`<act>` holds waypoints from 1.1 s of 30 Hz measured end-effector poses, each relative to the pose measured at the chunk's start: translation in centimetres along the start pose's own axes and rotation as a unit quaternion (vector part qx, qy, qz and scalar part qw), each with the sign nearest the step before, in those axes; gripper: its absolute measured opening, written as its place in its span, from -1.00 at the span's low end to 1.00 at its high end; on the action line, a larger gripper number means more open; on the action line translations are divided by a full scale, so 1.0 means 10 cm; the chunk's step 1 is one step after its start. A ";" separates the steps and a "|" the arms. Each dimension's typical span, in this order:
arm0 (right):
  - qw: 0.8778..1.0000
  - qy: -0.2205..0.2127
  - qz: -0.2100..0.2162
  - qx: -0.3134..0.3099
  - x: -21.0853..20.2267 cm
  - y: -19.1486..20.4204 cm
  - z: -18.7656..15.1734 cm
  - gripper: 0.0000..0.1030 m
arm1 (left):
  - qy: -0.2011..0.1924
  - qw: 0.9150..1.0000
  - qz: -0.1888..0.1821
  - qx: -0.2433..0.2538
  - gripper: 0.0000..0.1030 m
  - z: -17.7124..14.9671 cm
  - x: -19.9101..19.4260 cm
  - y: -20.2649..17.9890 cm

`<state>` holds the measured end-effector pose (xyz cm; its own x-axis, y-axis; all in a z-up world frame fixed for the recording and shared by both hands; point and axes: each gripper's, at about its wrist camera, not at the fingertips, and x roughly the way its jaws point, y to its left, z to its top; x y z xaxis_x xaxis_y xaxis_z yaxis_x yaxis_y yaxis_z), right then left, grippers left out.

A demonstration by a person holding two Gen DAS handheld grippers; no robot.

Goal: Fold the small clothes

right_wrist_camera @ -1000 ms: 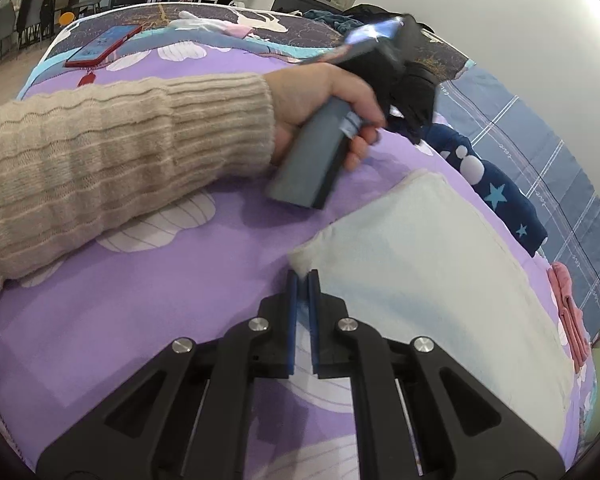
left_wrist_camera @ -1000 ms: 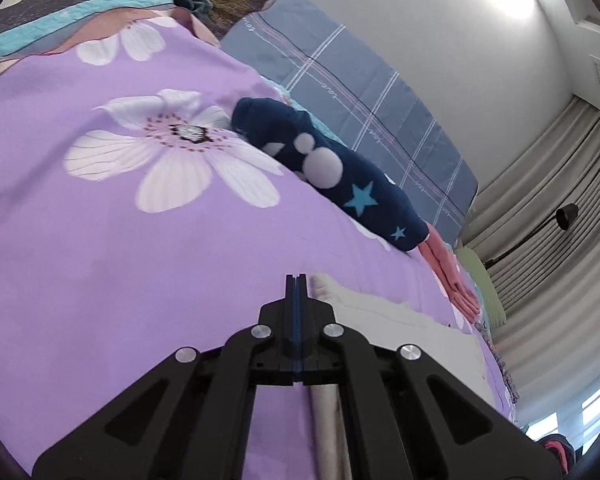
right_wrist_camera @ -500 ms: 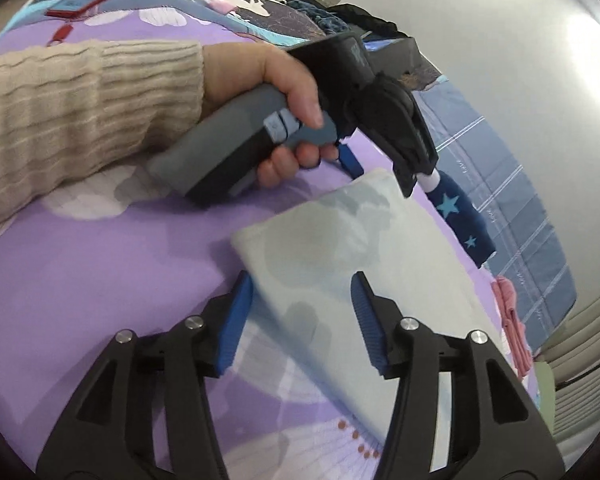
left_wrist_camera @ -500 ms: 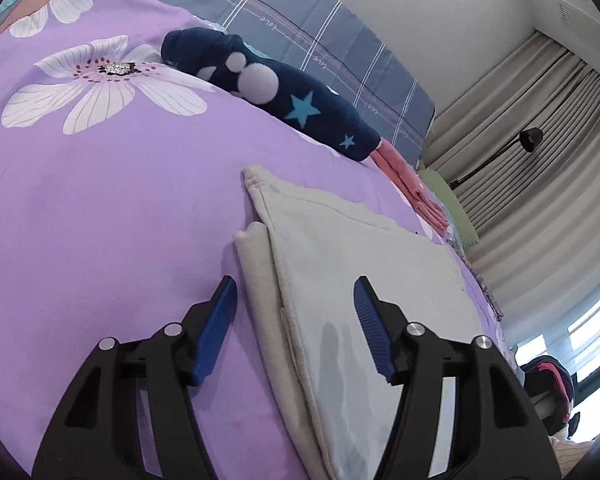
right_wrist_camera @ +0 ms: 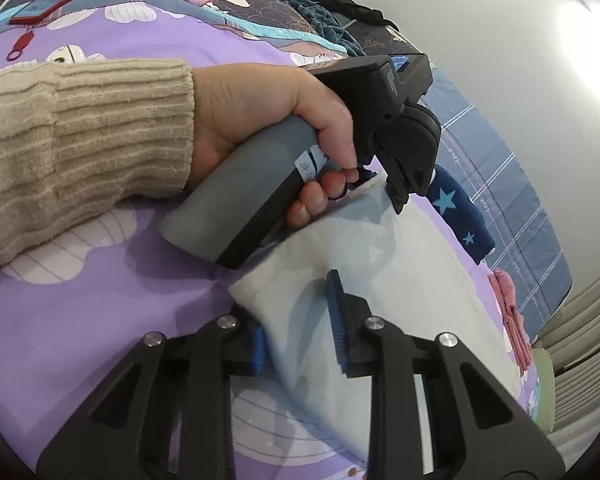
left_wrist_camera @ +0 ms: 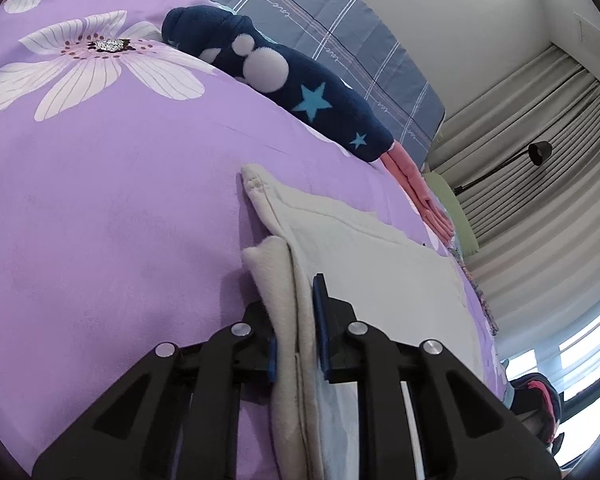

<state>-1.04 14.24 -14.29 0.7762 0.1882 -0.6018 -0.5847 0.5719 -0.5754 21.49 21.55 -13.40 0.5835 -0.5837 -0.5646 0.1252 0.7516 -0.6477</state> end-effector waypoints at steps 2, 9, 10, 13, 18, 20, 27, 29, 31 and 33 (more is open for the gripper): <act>1.000 0.004 0.005 0.013 0.02 -0.04 0.02 -0.74 | 0.001 1.000 0.012 0.003 -0.76 0.02 0.01 -0.03; 0.992 -0.028 0.038 0.118 -0.29 -0.54 -0.06 -0.94 | -0.011 0.996 0.064 0.062 -0.87 0.11 -0.06 -0.46; 0.990 -0.032 0.042 0.131 -0.34 -0.61 -0.08 -0.94 | -0.013 0.996 0.063 0.068 -0.87 0.14 -0.08 -0.53; 0.986 -0.049 0.039 0.153 -0.43 -0.78 -0.11 -0.94 | -0.014 0.994 0.071 0.085 -0.87 0.19 -0.13 -0.74; 0.979 -0.067 0.037 0.188 -0.59 -1.03 -0.21 -0.93 | -0.008 0.992 0.089 0.085 -0.87 0.28 -0.09 -0.98; 0.976 -0.069 0.040 0.205 -0.63 -1.14 -0.27 -0.93 | -0.007 0.992 0.094 0.085 -0.87 0.29 -0.06 -1.06; 0.961 -0.082 0.046 0.261 -0.76 -1.54 -0.57 -0.94 | -0.003 0.989 0.108 0.097 -0.87 0.32 0.13 -1.46; 0.956 -0.085 0.046 0.276 -0.79 -1.65 -0.67 -0.94 | 0.000 0.988 0.113 0.106 -0.87 0.31 0.22 -1.59; 0.951 -0.087 0.047 0.293 -0.81 -1.77 -0.78 -0.94 | 0.002 0.986 0.121 0.115 -0.87 0.29 0.32 -1.71; 0.946 -0.087 0.048 0.310 -0.82 -1.87 -0.89 -0.94 | 0.004 0.984 0.127 0.121 -0.87 0.27 0.41 -1.82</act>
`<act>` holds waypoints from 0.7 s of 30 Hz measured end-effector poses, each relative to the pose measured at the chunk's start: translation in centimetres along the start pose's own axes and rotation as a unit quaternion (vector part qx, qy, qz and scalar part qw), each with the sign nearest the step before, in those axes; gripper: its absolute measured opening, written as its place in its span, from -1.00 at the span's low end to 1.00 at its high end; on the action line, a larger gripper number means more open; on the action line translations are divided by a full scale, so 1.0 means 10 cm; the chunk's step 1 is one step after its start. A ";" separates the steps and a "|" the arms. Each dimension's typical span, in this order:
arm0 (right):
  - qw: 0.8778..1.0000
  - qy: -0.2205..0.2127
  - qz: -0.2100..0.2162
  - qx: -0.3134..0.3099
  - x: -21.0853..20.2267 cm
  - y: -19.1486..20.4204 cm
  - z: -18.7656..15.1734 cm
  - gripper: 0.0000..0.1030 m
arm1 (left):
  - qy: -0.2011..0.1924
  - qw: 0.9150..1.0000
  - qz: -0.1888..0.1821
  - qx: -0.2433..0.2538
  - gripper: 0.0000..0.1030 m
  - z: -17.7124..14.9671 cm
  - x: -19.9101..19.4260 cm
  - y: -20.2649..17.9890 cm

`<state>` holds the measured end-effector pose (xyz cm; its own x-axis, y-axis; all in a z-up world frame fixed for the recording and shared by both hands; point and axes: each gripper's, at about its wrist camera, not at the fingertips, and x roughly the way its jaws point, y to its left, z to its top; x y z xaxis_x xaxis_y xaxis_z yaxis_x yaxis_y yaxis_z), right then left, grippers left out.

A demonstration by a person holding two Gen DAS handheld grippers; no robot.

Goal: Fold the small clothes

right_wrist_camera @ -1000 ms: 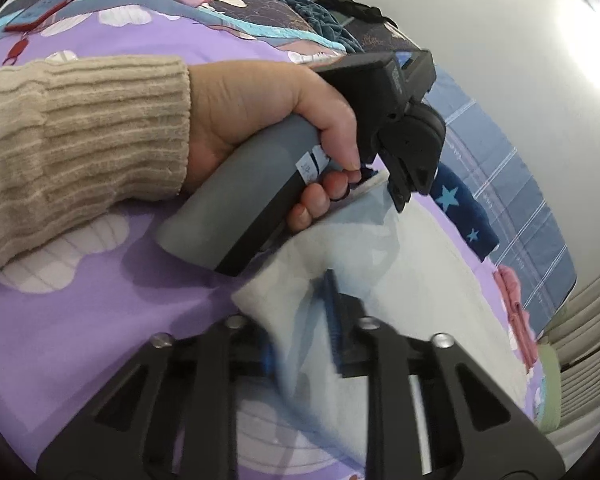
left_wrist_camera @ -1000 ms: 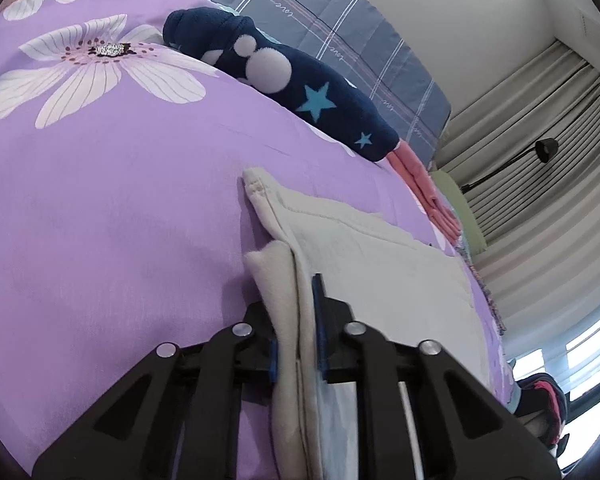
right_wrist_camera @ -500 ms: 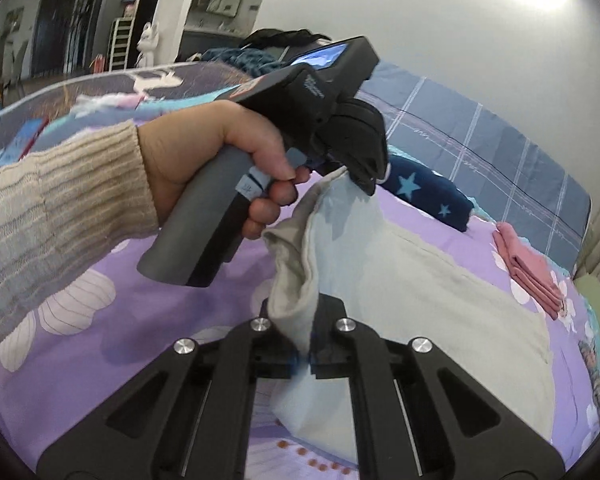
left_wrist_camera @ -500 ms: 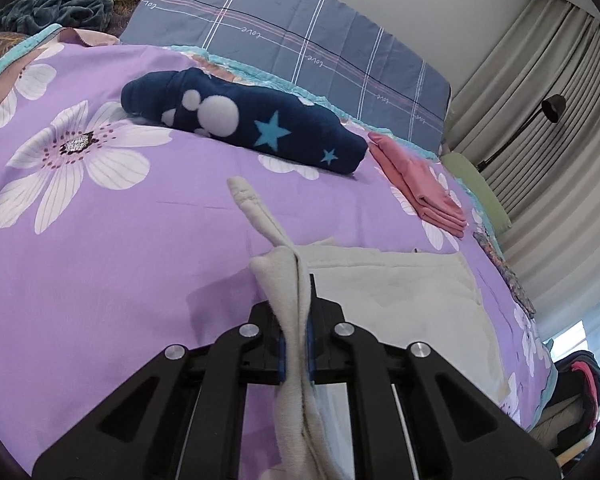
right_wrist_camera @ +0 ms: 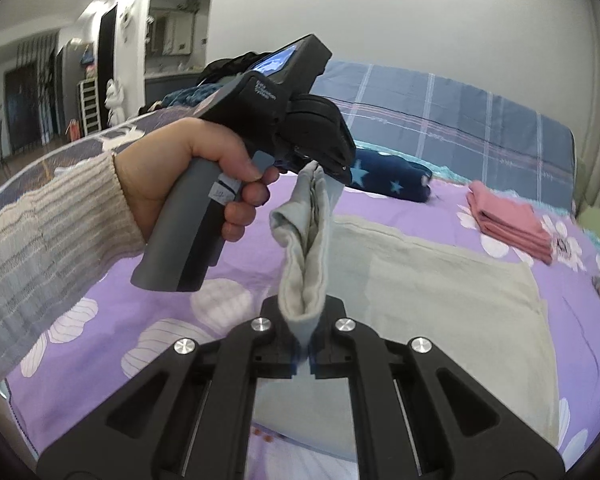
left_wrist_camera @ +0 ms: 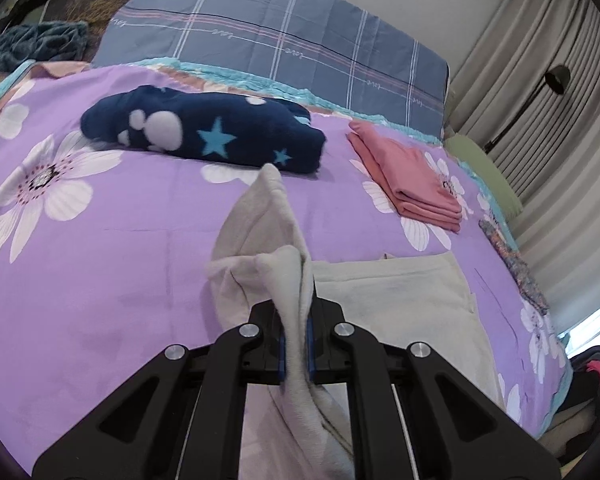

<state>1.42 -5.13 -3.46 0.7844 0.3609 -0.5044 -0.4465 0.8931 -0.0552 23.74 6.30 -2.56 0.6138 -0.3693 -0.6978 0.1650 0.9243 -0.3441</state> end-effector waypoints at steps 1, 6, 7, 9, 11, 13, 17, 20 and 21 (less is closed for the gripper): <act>1.000 0.000 0.001 0.008 -0.02 -0.07 -0.02 -0.94 | 0.001 1.000 0.001 0.004 -0.87 0.00 0.04 -0.09; 0.999 0.002 0.003 0.046 -0.12 -0.41 -0.12 -0.94 | 0.008 1.000 0.009 0.021 -0.87 0.01 0.20 -0.44; 0.999 0.003 0.003 0.054 -0.15 -0.48 -0.14 -0.94 | 0.010 1.000 0.010 0.026 -0.87 0.01 0.23 -0.52; 0.998 0.004 0.004 0.069 -0.19 -0.62 -0.19 -0.94 | 0.012 0.999 0.011 0.033 -0.87 0.00 0.29 -0.66; 0.997 0.003 0.000 0.079 -0.23 -0.73 -0.25 -0.94 | 0.016 0.999 0.009 0.043 -0.87 0.00 0.35 -0.84; 0.996 0.003 -0.006 0.091 -0.29 -0.86 -0.31 -0.94 | 0.020 0.998 0.009 0.056 -0.87 -0.01 0.43 -1.01; 0.993 0.007 -0.017 0.118 -0.36 -1.11 -0.45 -0.94 | 0.035 0.996 0.014 0.083 -0.87 -0.07 0.66 -1.37; 0.990 0.010 -0.026 0.140 -0.41 -1.31 -0.57 -0.94 | 0.046 0.994 0.016 0.096 -0.87 -0.13 0.83 -1.59; 0.988 0.011 -0.029 0.149 -0.43 -1.39 -0.61 -0.94 | 0.050 0.994 0.016 0.101 -0.87 -0.15 0.89 -1.66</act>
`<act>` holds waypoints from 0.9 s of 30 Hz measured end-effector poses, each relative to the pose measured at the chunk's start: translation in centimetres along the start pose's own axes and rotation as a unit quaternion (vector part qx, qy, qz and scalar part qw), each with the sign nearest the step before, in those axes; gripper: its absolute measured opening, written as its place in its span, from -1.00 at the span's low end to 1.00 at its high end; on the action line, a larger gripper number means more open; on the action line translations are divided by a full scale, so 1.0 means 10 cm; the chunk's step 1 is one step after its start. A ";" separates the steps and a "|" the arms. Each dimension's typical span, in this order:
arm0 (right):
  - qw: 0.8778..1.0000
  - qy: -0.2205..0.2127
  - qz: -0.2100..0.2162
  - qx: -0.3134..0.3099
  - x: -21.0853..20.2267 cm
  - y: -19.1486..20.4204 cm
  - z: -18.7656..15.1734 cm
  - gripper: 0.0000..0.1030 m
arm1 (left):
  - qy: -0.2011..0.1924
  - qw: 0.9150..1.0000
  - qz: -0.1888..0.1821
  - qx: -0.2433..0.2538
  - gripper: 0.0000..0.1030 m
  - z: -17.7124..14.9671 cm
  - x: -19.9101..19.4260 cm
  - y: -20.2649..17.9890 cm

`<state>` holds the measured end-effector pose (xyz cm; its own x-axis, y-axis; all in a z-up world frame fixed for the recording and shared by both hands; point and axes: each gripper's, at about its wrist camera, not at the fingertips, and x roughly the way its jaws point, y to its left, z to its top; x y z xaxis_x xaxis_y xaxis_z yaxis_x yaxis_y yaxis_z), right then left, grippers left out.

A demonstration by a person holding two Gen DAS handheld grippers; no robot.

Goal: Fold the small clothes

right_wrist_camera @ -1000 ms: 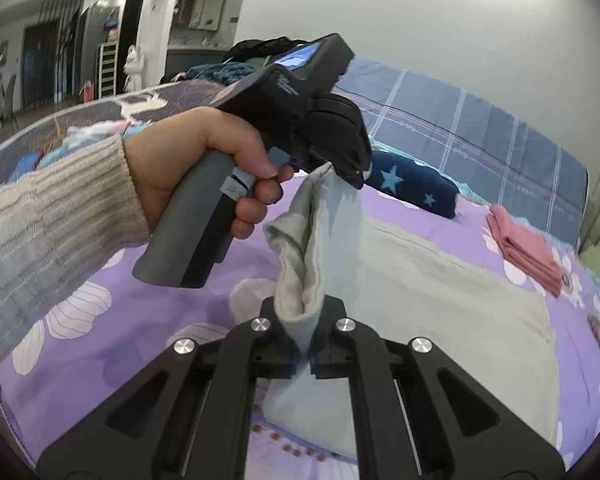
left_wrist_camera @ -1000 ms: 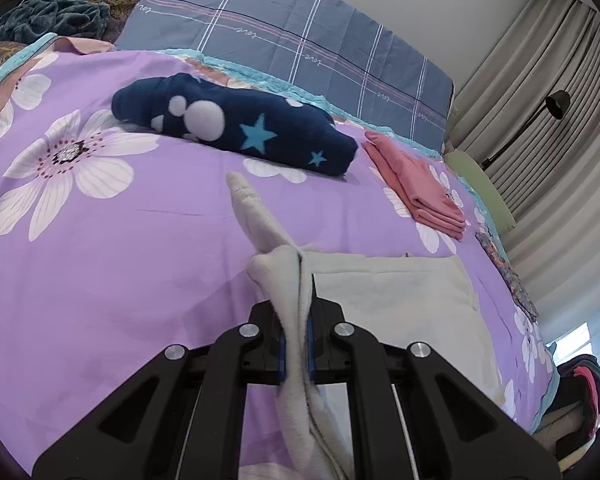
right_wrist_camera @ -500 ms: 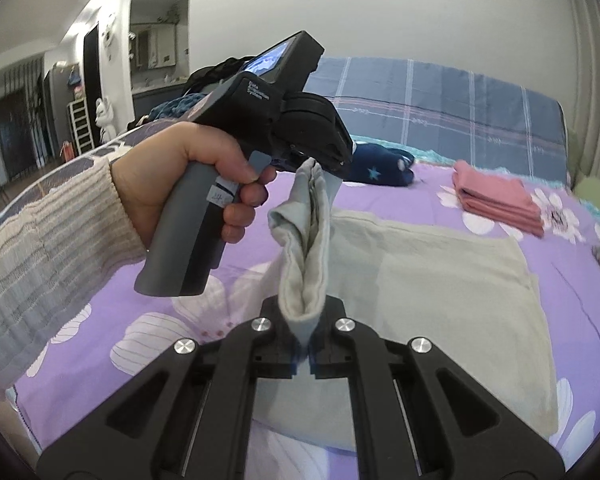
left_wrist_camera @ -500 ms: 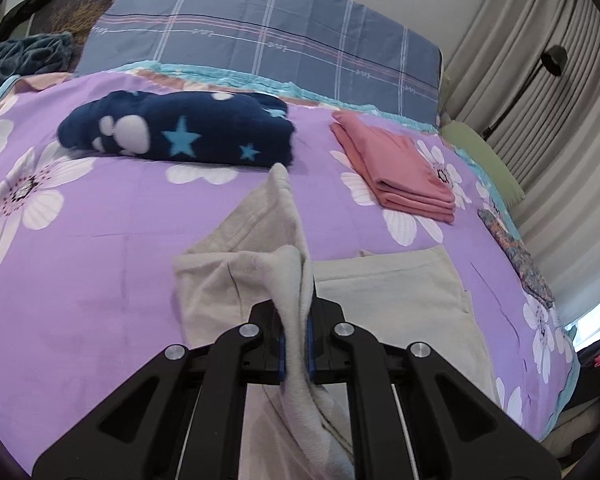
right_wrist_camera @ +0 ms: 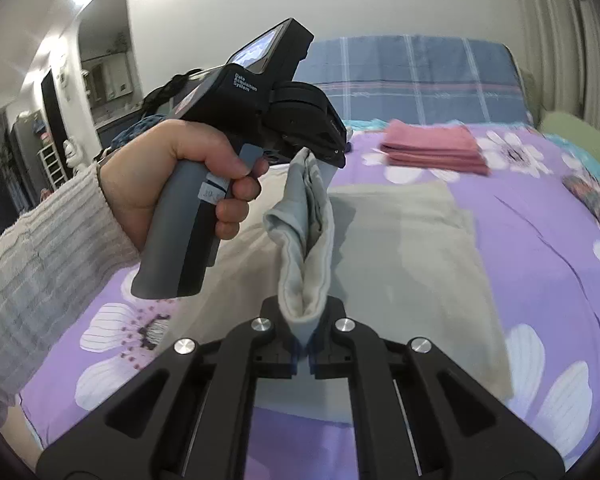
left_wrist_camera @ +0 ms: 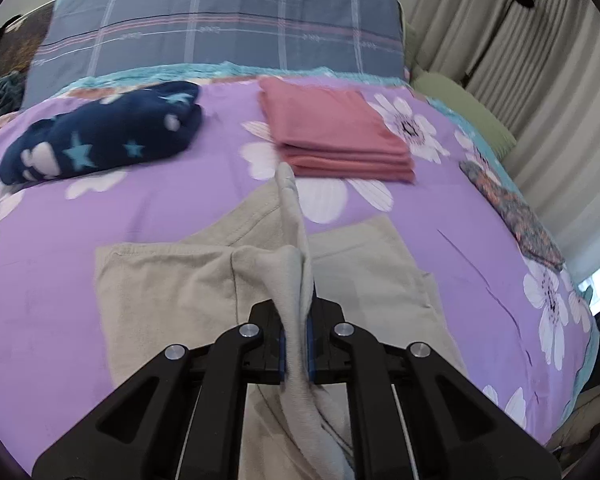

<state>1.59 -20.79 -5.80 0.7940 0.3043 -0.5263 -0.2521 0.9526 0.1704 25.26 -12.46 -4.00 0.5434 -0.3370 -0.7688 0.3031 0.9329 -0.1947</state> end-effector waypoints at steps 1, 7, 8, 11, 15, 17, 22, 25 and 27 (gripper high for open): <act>1.000 0.000 -0.002 0.006 -0.01 -0.06 -0.02 -0.94 | 0.005 1.000 0.001 0.007 -0.87 0.00 0.07 -0.10; 0.999 -0.003 -0.018 0.051 -0.07 -0.45 -0.08 -0.94 | 0.013 0.999 0.013 0.044 -0.87 0.05 0.30 -0.55; 0.998 -0.002 -0.020 0.058 -0.06 -0.51 -0.09 -0.94 | 0.015 0.998 0.016 0.051 -0.87 0.06 0.32 -0.61; 0.997 0.002 -0.025 0.079 -0.08 -0.66 -0.13 -0.94 | 0.023 0.996 0.027 0.080 -0.87 0.06 0.46 -0.85; 0.994 0.016 -0.024 0.103 -0.05 -0.82 -0.20 -0.94 | 0.043 0.992 0.055 0.108 -0.85 0.00 0.66 -1.04; 0.993 0.025 -0.022 0.113 -0.01 -0.90 -0.24 -0.94 | 0.040 0.990 0.060 0.118 -0.50 -0.03 0.73 -1.10; 0.981 0.057 0.027 0.182 0.08 -1.21 -0.39 -0.93 | -0.029 0.991 0.049 0.120 0.10 -0.01 0.31 -1.13; 0.973 0.062 0.058 0.213 0.09 -1.31 -0.44 -0.93 | -0.070 0.986 0.054 0.138 0.22 -0.17 -0.17 -1.08; 0.971 0.059 0.073 0.222 0.08 -1.34 -0.44 -0.93 | -0.088 0.983 0.056 0.154 0.33 -0.37 -0.46 -1.01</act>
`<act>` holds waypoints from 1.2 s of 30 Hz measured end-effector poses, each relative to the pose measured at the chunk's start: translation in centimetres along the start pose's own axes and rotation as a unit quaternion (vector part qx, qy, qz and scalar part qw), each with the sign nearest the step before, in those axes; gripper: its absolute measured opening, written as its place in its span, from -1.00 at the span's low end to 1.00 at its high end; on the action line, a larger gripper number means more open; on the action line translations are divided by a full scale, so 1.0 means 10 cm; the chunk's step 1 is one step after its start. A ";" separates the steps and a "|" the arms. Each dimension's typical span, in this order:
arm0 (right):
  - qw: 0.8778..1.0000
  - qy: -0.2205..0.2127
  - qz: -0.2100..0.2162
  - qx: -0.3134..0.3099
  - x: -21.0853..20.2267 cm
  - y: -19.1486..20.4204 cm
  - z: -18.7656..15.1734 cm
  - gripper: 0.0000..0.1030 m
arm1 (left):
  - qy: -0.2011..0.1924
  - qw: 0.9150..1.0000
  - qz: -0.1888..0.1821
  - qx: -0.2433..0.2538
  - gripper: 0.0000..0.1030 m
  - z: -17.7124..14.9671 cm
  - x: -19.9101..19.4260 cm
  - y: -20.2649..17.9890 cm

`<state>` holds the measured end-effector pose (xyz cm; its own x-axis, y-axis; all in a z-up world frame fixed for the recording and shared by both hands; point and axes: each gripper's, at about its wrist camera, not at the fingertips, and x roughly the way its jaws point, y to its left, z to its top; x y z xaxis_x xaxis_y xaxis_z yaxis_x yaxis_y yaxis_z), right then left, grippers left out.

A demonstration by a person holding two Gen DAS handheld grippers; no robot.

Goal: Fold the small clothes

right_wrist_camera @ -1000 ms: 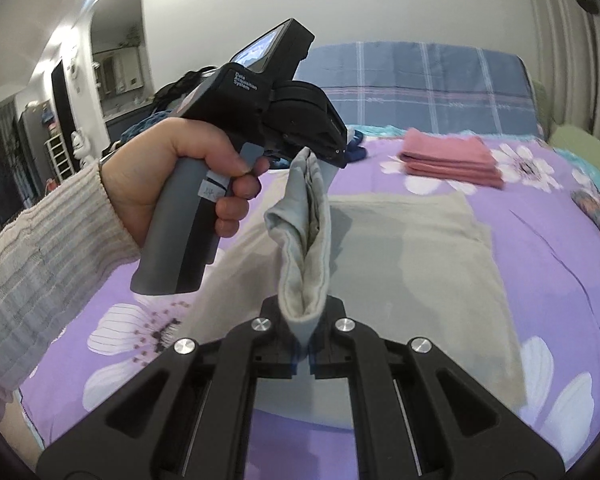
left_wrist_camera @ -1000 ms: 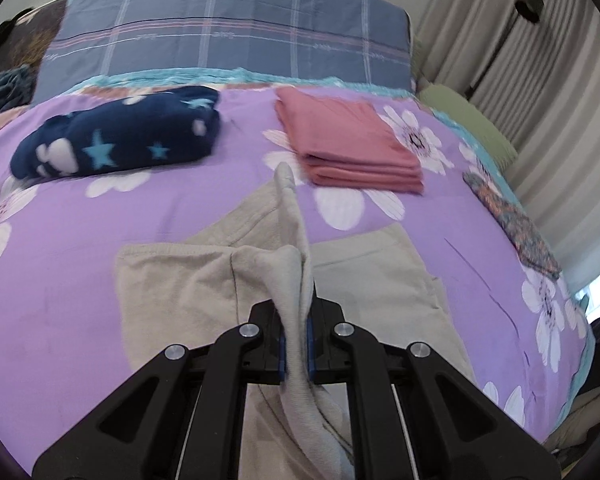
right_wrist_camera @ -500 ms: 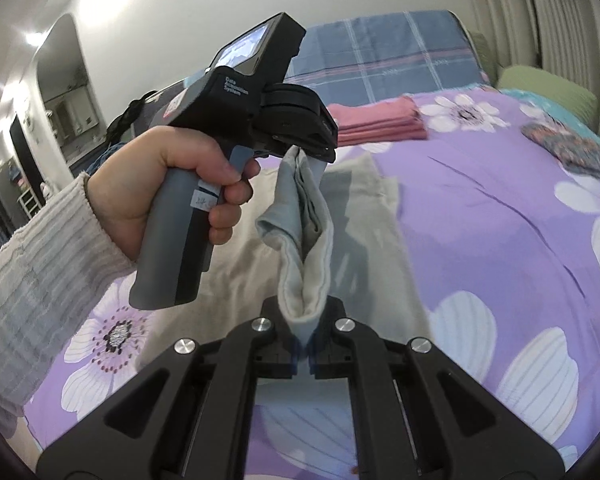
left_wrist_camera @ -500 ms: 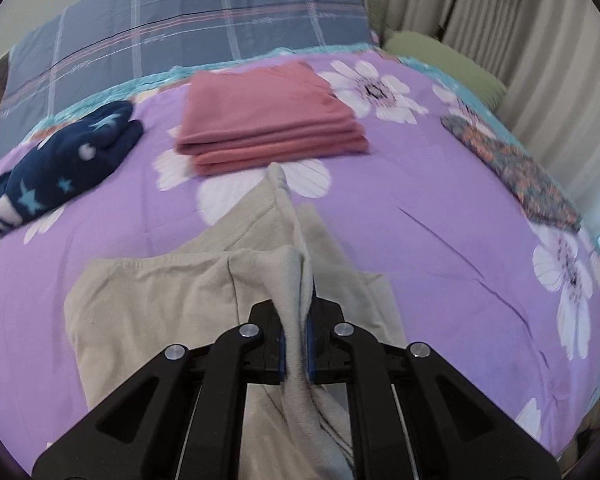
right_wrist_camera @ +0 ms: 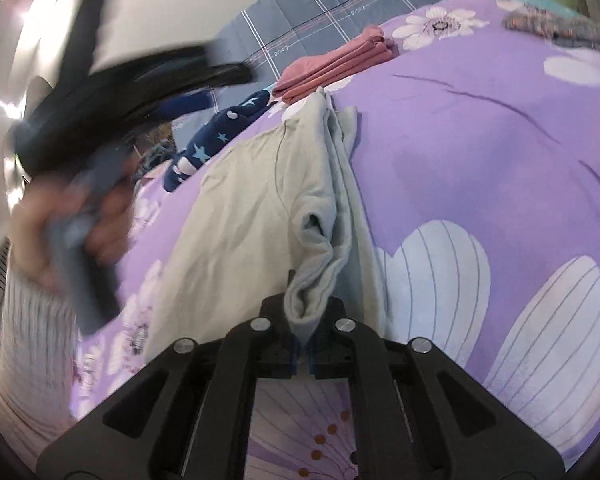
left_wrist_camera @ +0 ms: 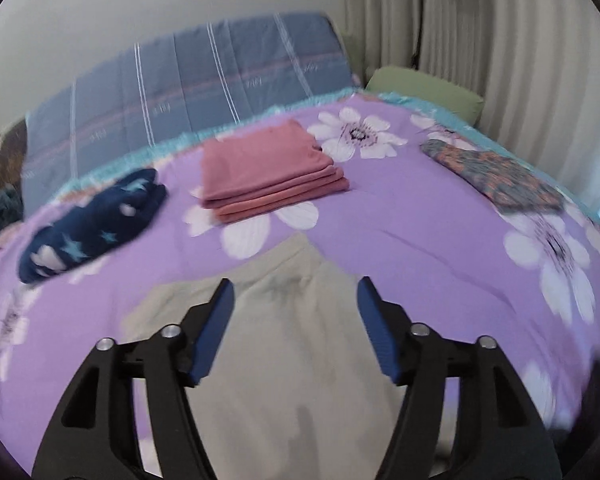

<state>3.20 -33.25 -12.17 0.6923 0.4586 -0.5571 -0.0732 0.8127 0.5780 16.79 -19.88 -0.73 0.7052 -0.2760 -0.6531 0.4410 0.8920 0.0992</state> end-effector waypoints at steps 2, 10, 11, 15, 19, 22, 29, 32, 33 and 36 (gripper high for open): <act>1.000 0.001 0.008 0.005 0.00 -0.02 0.02 -0.93 | -0.010 1.000 0.004 0.011 0.41 -0.30 -0.34 0.06; 1.000 0.001 0.015 0.011 -0.03 0.02 0.09 -0.93 | 0.062 0.998 0.012 -0.006 0.45 -1.64 -0.99 0.21; 1.000 0.001 0.015 0.011 -0.03 0.03 0.10 -0.93 | 0.072 0.997 0.010 -0.007 0.45 -1.74 -0.98 0.21; 0.999 0.003 0.025 0.024 -0.07 0.05 0.13 -0.93 | 0.080 0.995 0.065 0.013 0.45 -1.88 -0.80 0.16; 0.999 -0.001 0.036 0.035 -0.15 0.06 0.21 -0.93 | 0.068 0.991 0.112 -0.007 0.45 -1.79 -0.66 0.24; 0.998 0.010 0.034 0.043 -0.16 0.02 0.25 -0.94 | 0.068 0.981 0.181 0.025 0.49 -1.84 -0.62 0.30; 0.996 0.061 -0.001 0.061 -0.15 -0.27 0.07 -0.86 | 0.064 0.982 0.175 0.029 0.49 -1.96 -0.73 0.33; 0.998 0.047 -0.013 0.038 -0.34 -0.29 0.06 -0.85 | 0.067 0.983 0.167 0.034 0.48 -1.97 -0.76 0.31; 0.999 0.036 -0.027 0.022 -0.42 -0.27 0.08 -0.81 | 0.068 0.984 0.162 0.036 0.47 -1.97 -0.79 0.31; 0.999 0.023 -0.045 -0.016 -0.49 -0.26 0.10 -0.81 | 0.066 0.986 0.151 0.037 0.33 -1.96 -0.82 0.29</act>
<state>0.65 -37.94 -10.33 0.6634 0.3985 -0.6333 -0.0358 0.8623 0.5051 1.40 -8.00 -9.80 0.7341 0.0507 -0.6772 0.2657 0.8963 0.3551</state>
